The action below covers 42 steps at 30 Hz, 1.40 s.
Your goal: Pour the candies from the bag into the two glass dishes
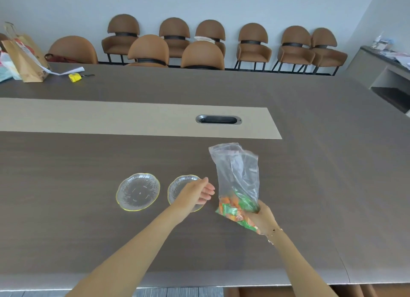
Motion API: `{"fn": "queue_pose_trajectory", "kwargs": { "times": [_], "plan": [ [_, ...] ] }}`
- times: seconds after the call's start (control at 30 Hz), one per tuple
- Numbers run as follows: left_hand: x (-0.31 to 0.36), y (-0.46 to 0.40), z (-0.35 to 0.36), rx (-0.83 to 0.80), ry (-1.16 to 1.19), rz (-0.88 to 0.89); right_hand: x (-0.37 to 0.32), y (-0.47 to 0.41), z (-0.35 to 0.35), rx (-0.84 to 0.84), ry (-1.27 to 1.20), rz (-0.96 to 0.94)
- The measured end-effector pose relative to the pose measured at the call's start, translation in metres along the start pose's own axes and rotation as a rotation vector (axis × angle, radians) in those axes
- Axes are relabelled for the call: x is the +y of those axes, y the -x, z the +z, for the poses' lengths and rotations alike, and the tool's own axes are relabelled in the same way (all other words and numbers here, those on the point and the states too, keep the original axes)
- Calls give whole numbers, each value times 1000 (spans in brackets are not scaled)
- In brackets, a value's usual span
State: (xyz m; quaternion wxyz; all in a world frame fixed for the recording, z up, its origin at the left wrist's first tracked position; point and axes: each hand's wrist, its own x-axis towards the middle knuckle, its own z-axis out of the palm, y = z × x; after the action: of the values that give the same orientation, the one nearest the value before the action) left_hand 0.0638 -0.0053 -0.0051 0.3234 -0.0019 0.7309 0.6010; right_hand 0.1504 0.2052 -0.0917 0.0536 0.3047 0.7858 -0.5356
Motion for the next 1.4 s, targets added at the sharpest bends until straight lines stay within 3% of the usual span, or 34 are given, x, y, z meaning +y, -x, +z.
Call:
{"fn": "queue_pose_trajectory", "kwargs": {
  "times": [0.13,0.27,0.4,0.53,0.8,1.17,1.4],
  "plan": [
    [-20,4,-2,-19,-136,16,-36,12,-33,-307,116,-84],
    [-54,3,3,-155,-63,-129,-64,16,-49,-489,244,-128],
    [-80,8,19,-288,161,-113,-79,13,-42,-613,278,-99],
    [-95,17,27,-197,312,-149,-76,6,-20,-610,392,-12],
    [-125,26,27,-209,608,-148,-82,21,21,-604,477,50],
    [-153,11,25,-34,558,-273,-95,30,43,-587,483,-1],
    [-128,8,14,17,503,-162,-107,22,45,-501,399,-70]
  ]
}}
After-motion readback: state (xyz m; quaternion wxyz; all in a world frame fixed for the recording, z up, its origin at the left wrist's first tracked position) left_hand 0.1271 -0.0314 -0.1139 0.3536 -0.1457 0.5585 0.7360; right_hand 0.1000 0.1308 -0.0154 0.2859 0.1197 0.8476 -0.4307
